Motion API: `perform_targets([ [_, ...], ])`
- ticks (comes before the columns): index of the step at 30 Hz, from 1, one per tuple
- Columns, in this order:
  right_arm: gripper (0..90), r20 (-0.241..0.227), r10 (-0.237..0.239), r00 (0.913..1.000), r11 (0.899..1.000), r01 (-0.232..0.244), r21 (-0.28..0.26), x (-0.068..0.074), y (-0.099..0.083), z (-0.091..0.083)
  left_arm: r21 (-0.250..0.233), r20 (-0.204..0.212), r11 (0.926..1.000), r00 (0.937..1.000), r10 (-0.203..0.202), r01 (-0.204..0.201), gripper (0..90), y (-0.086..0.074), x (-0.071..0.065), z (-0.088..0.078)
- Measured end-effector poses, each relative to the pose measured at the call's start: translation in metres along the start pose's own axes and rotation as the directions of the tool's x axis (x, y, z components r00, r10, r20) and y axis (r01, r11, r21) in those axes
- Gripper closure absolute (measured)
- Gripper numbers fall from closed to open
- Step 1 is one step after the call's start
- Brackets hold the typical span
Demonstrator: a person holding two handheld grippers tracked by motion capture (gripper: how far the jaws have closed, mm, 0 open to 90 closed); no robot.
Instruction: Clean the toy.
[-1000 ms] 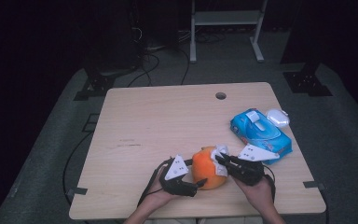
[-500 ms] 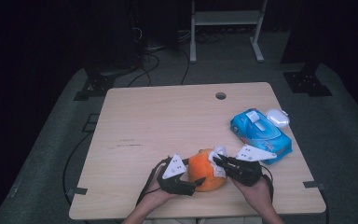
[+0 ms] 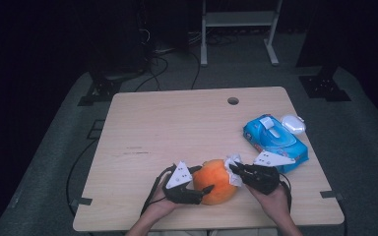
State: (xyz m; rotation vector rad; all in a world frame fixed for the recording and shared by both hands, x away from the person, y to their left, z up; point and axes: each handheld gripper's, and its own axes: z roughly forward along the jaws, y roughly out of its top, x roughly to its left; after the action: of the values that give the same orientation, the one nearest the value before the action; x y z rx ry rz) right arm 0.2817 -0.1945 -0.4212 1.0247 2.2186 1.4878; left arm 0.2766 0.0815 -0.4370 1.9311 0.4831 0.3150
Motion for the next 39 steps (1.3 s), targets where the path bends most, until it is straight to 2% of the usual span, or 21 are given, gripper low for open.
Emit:
perform_targets([
  [2,81.9,-0.011,-0.028,0.9996,1.000,0.028,-0.004,0.006,0.001,0.002,-0.017,-0.002,0.9996,0.9997,-0.025,0.024,15.6,0.001,0.003,0.000],
  [4,81.9,-0.056,-0.055,0.9970,0.998,0.054,-0.021,0.014,0.003,0.002,-0.017,0.005,0.9980,0.9982,-0.061,0.061,8.8,0.002,0.007,0.000],
  [7,81.7,-0.089,-0.094,0.9916,0.995,0.092,-0.032,0.025,0.005,0.004,0.017,0.049,0.9955,0.9944,-0.094,0.093,9.7,-0.004,0.008,0.005],
  [10,81.6,-0.087,-0.096,0.9916,0.995,0.094,-0.027,0.028,0.006,0.005,0.012,0.013,0.9990,0.9990,-0.043,0.043,24.6,-0.003,0.002,0.005],
  [11,81.6,-0.085,-0.092,0.9921,0.995,0.089,-0.032,0.028,0.006,0.005,0.003,-0.017,1.0000,0.9998,-0.006,0.006,29.3,0.001,-0.001,0.003],
  [12,81.6,-0.079,-0.088,0.9930,0.995,0.085,-0.044,0.027,0.007,0.004,-0.010,-0.040,0.9995,0.9988,0.029,-0.029,32.1,0.003,-0.004,0.002],
  [14,81.6,-0.087,-0.071,0.9936,0.996,0.066,-0.058,0.025,0.010,0.001,-0.019,-0.084,0.9947,0.9914,0.100,-0.101,34.0,0.004,-0.009,0.002],
  [15,81.6,-0.091,-0.069,0.9935,0.996,0.064,-0.062,0.025,0.011,0.000,-0.017,-0.085,0.9940,0.9906,0.106,-0.108,34.1,0.005,-0.010,0.002],
  [18,81.6,-0.082,-0.066,0.9944,0.997,0.063,-0.047,0.023,0.009,0.003,-0.009,-0.074,0.9961,0.9934,0.087,-0.088,34.0,0.002,-0.008,0.004],
  [21,81.6,-0.079,-0.007,0.9969,0.999,0.004,-0.037,0.011,0.003,0.008,0.000,-0.070,0.9975,0.9951,0.070,-0.070,34.0,0.000,-0.006,0.004],
  [25,81.6,-0.037,0.064,0.9972,0.998,-0.065,-0.016,-0.006,-0.004,0.008,-0.013,-0.063,0.9984,0.9965,0.055,-0.056,33.9,-0.004,-0.005,0.002],
  [26,81.6,-0.038,0.066,0.9971,0.998,-0.067,-0.015,-0.005,-0.004,0.007,-0.014,-0.062,0.9980,0.9962,0.060,-0.061,33.9,-0.005,-0.006,0.001],
  [28,81.5,-0.037,0.037,0.9986,0.999,-0.038,-0.028,0.002,-0.001,0.005,-0.019,-0.059,0.9978,0.9963,0.063,-0.064,33.6,-0.006,-0.006,0.000],
  [30,81.5,-0.071,0.005,0.9975,0.999,-0.009,-0.052,0.010,0.005,0.003,-0.022,-0.056,0.9974,0.9962,0.068,-0.069,33.6,-0.007,-0.007,0.000],
  [32,81.4,-0.069,-0.008,0.9976,0.999,0.004,-0.052,0.014,0.007,0.004,-0.020,-0.056,0.9971,0.9959,0.072,-0.073,33.5,-0.007,-0.007,0.000],
  [33,81.4,-0.064,-0.006,0.9979,0.999,0.003,-0.044,0.013,0.006,0.005,-0.020,-0.056,0.9971,0.9958,0.072,-0.073,33.5,-0.007,-0.006,0.000],
  [35,81.4,-0.057,0.033,0.9978,0.999,-0.035,-0.037,0.005,0.001,0.007,-0.022,-0.058,0.9975,0.9962,0.065,-0.067,33.4,-0.008,-0.006,0.000],
  [37,81.5,-0.018,0.046,0.9988,0.999,-0.047,-0.016,-0.005,-0.005,0.008,-0.026,-0.058,0.9979,0.9966,0.058,-0.060,33.0,-0.008,-0.004,0.000],
  [39,81.4,-0.001,0.070,0.9975,0.998,-0.070,0.003,-0.013,-0.011,0.010,-0.028,-0.063,0.9981,0.9966,0.053,-0.055,32.4,-0.008,-0.004,0.001],
])
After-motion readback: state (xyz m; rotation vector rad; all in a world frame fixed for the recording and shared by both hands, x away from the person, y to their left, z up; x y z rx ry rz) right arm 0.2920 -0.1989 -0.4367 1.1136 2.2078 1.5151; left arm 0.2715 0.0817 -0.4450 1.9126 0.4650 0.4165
